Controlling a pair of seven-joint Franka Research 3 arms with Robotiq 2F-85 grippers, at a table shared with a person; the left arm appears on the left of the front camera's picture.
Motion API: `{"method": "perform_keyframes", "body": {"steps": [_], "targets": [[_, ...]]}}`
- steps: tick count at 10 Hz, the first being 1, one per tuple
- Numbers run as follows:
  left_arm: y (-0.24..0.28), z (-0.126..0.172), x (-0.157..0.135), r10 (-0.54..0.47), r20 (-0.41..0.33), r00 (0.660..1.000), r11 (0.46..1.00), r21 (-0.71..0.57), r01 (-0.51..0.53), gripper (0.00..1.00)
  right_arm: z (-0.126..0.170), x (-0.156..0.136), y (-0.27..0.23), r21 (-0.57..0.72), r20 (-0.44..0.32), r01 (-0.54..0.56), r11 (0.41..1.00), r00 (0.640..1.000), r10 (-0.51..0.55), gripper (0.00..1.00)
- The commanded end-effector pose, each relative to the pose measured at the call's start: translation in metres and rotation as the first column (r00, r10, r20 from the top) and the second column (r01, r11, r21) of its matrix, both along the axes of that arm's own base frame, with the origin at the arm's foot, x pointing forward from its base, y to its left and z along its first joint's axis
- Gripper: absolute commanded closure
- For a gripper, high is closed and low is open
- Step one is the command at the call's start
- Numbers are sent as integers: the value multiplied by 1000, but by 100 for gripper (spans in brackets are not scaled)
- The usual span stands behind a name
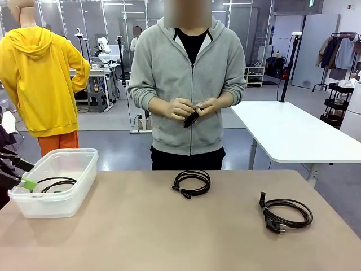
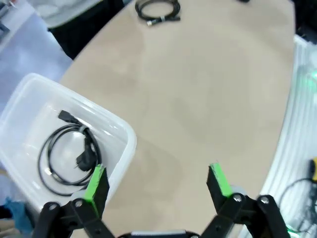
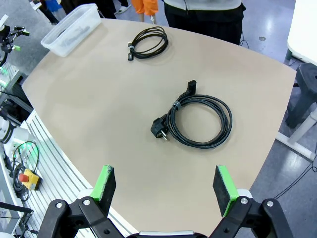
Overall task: Organize and store the cables.
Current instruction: Place the Power Cable into the Organizing box.
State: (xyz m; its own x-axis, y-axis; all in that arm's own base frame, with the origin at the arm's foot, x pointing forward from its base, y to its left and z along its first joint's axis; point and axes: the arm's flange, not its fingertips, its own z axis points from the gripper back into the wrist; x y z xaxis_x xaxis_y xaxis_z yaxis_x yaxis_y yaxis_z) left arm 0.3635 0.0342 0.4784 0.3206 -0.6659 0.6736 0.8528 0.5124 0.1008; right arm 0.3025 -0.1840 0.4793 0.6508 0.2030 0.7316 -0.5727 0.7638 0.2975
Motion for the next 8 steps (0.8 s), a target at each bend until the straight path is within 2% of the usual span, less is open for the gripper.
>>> {"method": "perform_keyframes", "body": {"steps": [1, 3, 4, 6, 7, 8], "targets": [[-6, 1, 0, 3, -7, 1000, 1000, 13, -3, 0, 0, 1, -1, 6, 19, -13, 1000, 1000, 13, 0], [-6, 1, 0, 3, -7, 1000, 1000, 13, -3, 0, 0, 0, 0, 0, 0, 0, 1000, 1000, 0, 0], [-6, 1, 0, 3, -7, 1000, 1000, 13, -3, 0, 6, 11, 28, -161, -67, 24, 987, 997, -36, 0], [-6, 1, 0, 3, -7, 1000, 1000, 13, -3, 0, 10, 47, 77, -269, -143, 25, 963, 988, -66, 0], [-6, 1, 0, 3, -7, 1000, 1000, 13, -3, 0, 6, 69, 104, -356, -144, 34, 934, 985, -91, 0], [-6, 1, 0, 3, -7, 1000, 1000, 13, -3, 0, -3, 94, 137, -391, -183, 6, 920, 979, -85, 0]]}}
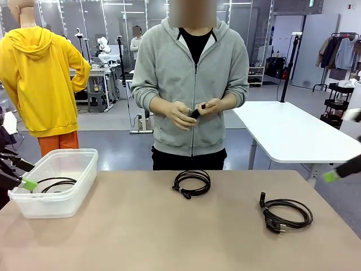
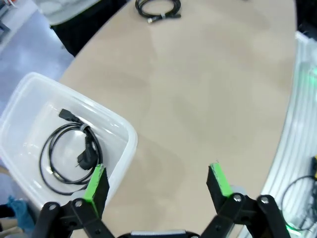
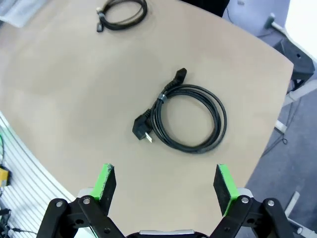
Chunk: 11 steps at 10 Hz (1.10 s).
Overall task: Organize and store the cables.
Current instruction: Place the Power Cable into the Organizing box.
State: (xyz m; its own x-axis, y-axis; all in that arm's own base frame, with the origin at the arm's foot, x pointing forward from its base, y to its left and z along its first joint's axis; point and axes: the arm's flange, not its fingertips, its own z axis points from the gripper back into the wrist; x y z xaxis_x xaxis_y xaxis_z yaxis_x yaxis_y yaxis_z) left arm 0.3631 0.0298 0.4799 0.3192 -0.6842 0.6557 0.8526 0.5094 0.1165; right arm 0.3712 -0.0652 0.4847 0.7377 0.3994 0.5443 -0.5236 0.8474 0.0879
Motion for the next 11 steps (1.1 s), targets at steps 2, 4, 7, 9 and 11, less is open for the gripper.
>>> {"method": "perform_keyframes", "body": {"steps": [2, 4, 7, 9, 11], "targets": [[-1, 0, 1, 3, -9, 1000, 1000, -14, -3, 0, -35, 70, 62, -147, -123, 90, 985, 986, -108, 0], [-1, 0, 1, 3, -9, 1000, 1000, -14, -3, 0, -63, 99, 90, -156, -178, 145, 977, 969, -172, 0], [-1, 0, 1, 3, -9, 1000, 1000, -14, -3, 0, -79, 95, 92, -158, -178, 115, 981, 974, -143, 0], [-1, 0, 1, 3, -9, 1000, 1000, -14, -3, 0, -79, 95, 92, -158, -178, 115, 981, 974, -143, 0], [-1, 0, 1, 3, -9, 1000, 1000, -14, -3, 0, -79, 95, 92, -158, -178, 115, 981, 974, -143, 0]]}}
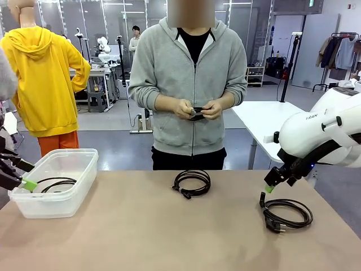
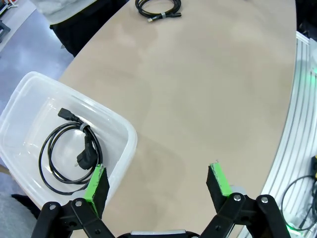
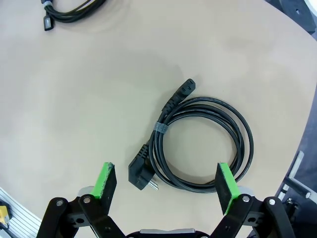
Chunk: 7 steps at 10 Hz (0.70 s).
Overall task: Organize and store the cables.
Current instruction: Place the Power Cable into the Organizing box.
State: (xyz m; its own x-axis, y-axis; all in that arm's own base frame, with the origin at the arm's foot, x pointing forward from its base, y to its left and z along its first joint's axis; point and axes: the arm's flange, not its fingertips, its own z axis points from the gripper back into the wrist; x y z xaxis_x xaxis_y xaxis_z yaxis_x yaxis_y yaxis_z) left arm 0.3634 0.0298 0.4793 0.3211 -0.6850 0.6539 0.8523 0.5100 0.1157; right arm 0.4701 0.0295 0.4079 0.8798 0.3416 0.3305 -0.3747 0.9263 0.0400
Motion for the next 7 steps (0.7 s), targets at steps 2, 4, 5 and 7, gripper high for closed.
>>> {"method": "perform_keyframes", "body": {"steps": [2, 4, 5, 7], "targets": [[-1, 0, 1, 2, -7, 1000, 1000, -16, -2, 0, -2, -4, -3, 6, 2, -22, 1000, 1000, 22, 0], [-1, 0, 1, 2, -7, 1000, 1000, -16, -2, 0, -15, 7, 9, -19, -33, 53, 998, 998, -54, 0], [-1, 0, 1, 2, -7, 1000, 1000, -16, -2, 0, -28, 11, 16, -66, -51, 93, 993, 994, -97, 0], [-1, 0, 1, 2, -7, 1000, 1000, -16, -2, 0, -51, 19, 18, -56, -104, 173, 983, 978, -178, 0]]}}
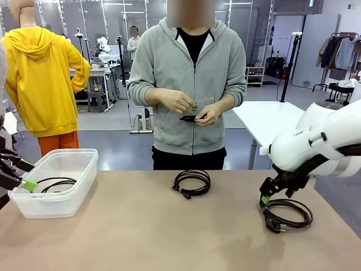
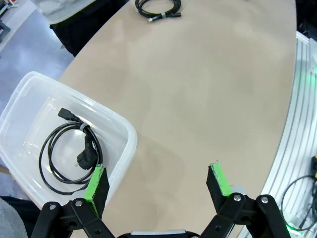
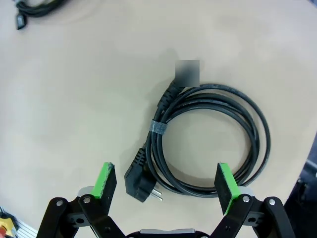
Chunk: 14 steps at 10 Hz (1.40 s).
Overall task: Organize and store the cables.
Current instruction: Place the Power Cable into the Organizing box.
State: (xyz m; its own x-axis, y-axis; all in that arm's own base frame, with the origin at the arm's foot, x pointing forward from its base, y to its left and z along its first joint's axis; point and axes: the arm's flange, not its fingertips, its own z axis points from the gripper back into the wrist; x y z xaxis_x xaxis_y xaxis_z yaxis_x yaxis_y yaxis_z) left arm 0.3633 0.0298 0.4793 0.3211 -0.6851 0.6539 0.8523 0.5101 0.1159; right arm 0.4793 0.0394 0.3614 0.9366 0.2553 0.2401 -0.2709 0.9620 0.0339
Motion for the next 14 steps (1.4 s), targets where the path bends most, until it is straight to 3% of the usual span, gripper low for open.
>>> {"method": "perform_keyframes", "body": {"steps": [1, 6, 11, 12, 13, 14], "targets": [[-1, 0, 1, 2, -7, 1000, 1000, -16, -2, 0, -13, 11, 8, -10, -37, 90, 996, 995, -90, 0], [-1, 0, 1, 2, -7, 1000, 1000, -16, -2, 0, -51, 26, 13, -25, -83, 184, 983, 979, -185, 0], [-1, 0, 1, 2, -7, 1000, 1000, -16, -2, 0, -68, 40, 23, -58, -83, 246, 968, 965, -250, 0], [-1, 0, 1, 2, -7, 1000, 1000, -16, -2, 0, -70, 40, 23, -64, -91, 247, 967, 963, -252, 45], [-1, 0, 1, 2, -7, 1000, 1000, -16, -2, 0, -70, 40, 23, -61, -93, 250, 966, 963, -255, 60], [-1, 0, 1, 2, -7, 1000, 1000, -16, -2, 0, -71, 40, 22, -53, -95, 256, 965, 961, -261, 100]]}}
